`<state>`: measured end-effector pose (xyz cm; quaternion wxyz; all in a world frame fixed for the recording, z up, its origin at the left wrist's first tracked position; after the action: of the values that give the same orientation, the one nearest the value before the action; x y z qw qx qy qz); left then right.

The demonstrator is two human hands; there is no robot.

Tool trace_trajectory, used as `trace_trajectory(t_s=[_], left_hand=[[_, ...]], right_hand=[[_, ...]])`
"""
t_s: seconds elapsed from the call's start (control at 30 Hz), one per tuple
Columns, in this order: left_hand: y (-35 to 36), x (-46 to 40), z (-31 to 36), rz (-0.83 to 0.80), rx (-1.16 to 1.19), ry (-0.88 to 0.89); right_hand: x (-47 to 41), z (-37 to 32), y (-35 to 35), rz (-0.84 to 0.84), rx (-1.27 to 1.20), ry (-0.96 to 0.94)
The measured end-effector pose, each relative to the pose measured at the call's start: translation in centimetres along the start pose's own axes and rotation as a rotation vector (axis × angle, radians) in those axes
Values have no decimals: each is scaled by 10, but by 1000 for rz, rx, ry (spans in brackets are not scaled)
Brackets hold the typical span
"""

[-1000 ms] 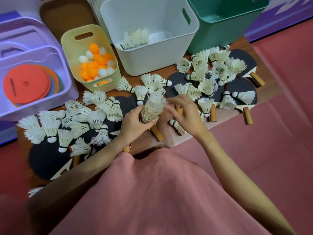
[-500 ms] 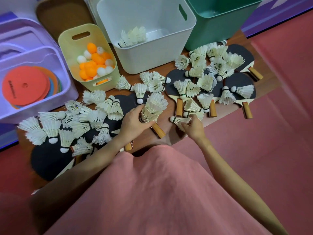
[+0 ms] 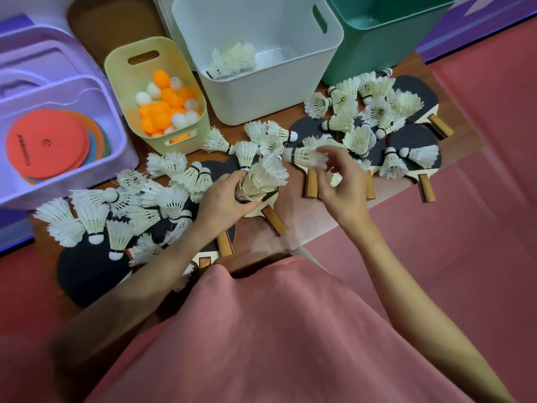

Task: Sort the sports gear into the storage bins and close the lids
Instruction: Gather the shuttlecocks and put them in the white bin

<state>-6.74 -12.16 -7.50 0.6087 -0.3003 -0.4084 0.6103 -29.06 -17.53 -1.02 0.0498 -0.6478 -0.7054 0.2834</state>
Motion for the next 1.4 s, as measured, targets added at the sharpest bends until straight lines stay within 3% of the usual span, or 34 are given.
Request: trace_trajectory(t_s=[0.2, 0.43, 0.57, 0.77, 1.0, 1.33, 1.4], left_hand=[[-33, -29, 19, 91, 15, 45], [-86, -92, 58, 297, -26, 93], [-107, -152, 76, 327, -31, 95], [-129, -272, 84, 222, -39, 125], [-108, -372, 74, 37, 307, -31], [-55, -434, 34, -80, 310, -153], [-48, -437, 27, -67, 213, -185]], right_hand=[[-39, -12, 9, -306, 63, -210], [-125, -3, 3, -210, -120, -172], [-185, 8, 1, -171, -187, -146], [-285, 31, 5, -179, -98, -226], [-365, 59, 35, -278, 97, -316], [-394, 99, 90, -480, 300, -218], [-396, 103, 97, -522, 373, -206]])
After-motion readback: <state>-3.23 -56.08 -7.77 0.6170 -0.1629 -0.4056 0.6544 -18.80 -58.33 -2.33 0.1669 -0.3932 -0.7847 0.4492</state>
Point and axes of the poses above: each hand's wrist, its own x-axis away from the middle knuckle, its own y-axis out of the palm, z = x × y, the point moved 1 cm from there along -x, towards the middle knuckle, and after that the axes turned 11 degrees about -x, right-handed, at the moved point
